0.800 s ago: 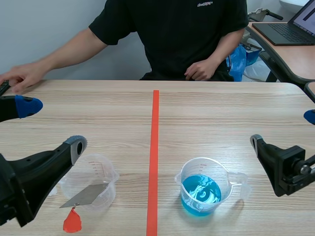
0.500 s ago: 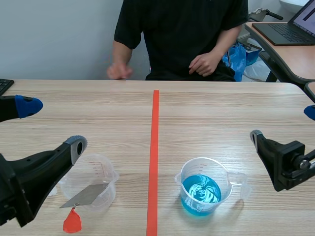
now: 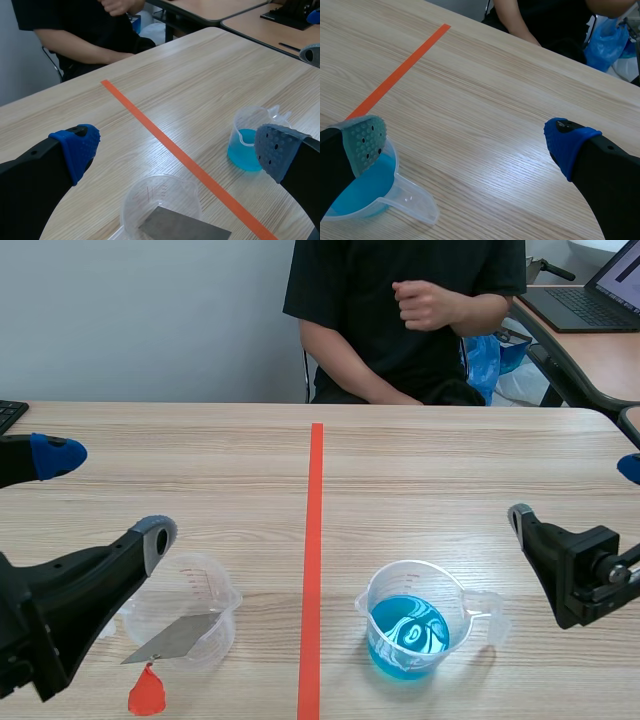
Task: Do the redox reaction experiment.
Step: 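Lift the metal plate out of the left beaker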
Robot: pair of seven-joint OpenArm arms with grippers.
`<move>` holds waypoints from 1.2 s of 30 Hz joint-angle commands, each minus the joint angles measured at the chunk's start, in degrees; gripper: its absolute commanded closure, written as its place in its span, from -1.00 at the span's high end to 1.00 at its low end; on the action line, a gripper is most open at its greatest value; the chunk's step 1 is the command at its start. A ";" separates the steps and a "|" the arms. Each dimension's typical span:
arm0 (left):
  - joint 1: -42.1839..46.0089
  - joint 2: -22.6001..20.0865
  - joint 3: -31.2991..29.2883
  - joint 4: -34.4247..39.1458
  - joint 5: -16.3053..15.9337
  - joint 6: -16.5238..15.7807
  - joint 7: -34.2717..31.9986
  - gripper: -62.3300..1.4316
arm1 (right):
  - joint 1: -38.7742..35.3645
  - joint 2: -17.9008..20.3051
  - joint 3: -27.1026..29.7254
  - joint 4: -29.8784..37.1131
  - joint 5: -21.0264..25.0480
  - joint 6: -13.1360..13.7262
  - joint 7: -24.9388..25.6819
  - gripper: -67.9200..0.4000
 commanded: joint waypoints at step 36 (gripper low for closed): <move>0.83 0.00 -5.53 5.75 -0.61 -4.24 1.01 1.00 | 1.99 0.33 0.24 2.54 -1.66 0.72 0.85 1.00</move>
